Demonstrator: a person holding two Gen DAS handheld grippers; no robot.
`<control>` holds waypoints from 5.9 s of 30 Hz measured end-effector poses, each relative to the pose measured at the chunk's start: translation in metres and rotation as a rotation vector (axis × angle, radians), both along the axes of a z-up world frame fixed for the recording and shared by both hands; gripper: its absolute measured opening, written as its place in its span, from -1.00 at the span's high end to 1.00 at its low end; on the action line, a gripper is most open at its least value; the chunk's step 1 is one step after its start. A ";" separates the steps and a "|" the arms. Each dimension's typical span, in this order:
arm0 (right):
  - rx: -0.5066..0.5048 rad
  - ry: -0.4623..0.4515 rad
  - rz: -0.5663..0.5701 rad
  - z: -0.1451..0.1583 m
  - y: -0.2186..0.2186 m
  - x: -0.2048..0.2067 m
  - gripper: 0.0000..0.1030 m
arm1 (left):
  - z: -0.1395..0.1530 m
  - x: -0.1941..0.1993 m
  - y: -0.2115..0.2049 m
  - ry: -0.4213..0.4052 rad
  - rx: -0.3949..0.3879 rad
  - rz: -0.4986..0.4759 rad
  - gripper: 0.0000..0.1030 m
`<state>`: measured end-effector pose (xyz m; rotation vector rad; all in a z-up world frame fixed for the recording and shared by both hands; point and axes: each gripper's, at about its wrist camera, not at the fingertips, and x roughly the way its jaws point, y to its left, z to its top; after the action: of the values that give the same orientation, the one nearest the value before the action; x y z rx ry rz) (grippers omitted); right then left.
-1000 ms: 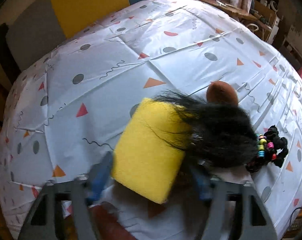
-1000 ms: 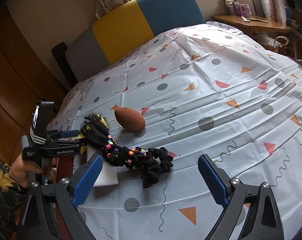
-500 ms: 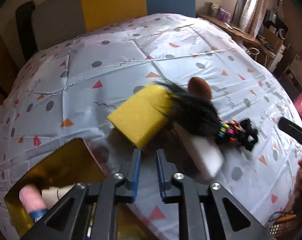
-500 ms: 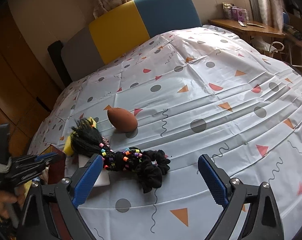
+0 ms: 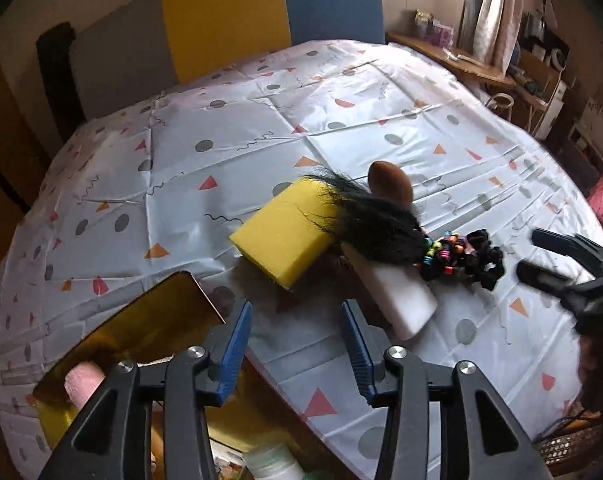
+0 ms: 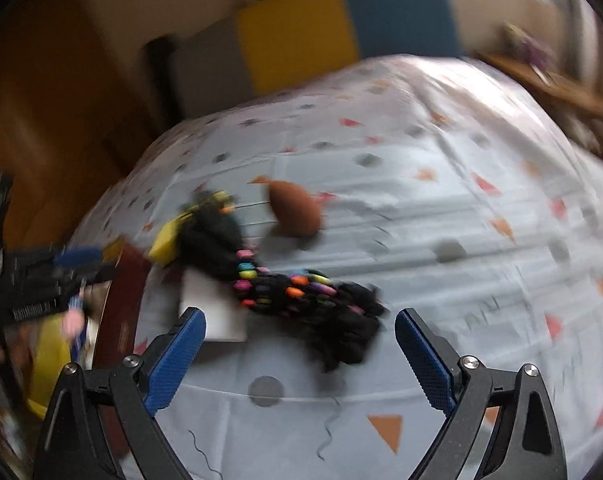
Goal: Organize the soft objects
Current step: 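Grasp the black beaded hair tuft with the right tool while the left tool approaches the yellow sponge, then grasp the yellow sponge with the left tool while the right tool holds the hair tuft, then carry the yellow sponge into the tray and open the left tool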
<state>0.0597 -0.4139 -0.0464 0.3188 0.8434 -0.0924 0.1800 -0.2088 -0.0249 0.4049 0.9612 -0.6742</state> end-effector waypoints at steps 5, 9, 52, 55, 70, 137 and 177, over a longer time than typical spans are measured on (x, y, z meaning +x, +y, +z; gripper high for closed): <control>-0.074 0.035 0.123 -0.008 0.017 0.046 -0.75 | 0.008 -0.011 0.021 0.005 -0.059 0.007 0.05; -0.094 0.166 0.187 -0.041 0.025 0.090 -0.06 | 0.010 -0.020 0.034 0.021 -0.086 0.015 0.00; 0.130 0.306 0.209 -0.058 0.012 0.023 -0.12 | -0.066 0.094 -0.091 0.116 0.189 -0.186 -0.60; 0.122 0.301 0.212 -0.058 0.013 0.025 -0.12 | -0.067 0.090 -0.094 0.092 0.178 -0.191 -0.56; -0.030 0.325 0.229 -0.067 0.028 0.027 0.37 | -0.030 0.050 -0.049 0.030 0.023 -0.003 0.28; -0.106 0.212 0.251 -0.070 0.036 0.004 0.36 | 0.036 -0.116 0.199 -0.134 -0.227 0.531 0.49; -0.148 0.214 0.258 -0.072 0.041 0.005 0.35 | -0.023 -0.039 0.248 -0.049 -0.112 0.756 0.01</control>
<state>0.0649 -0.3727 -0.1180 0.0591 1.0769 0.0523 0.1408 0.0390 -0.0479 -0.0558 0.9355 -0.0268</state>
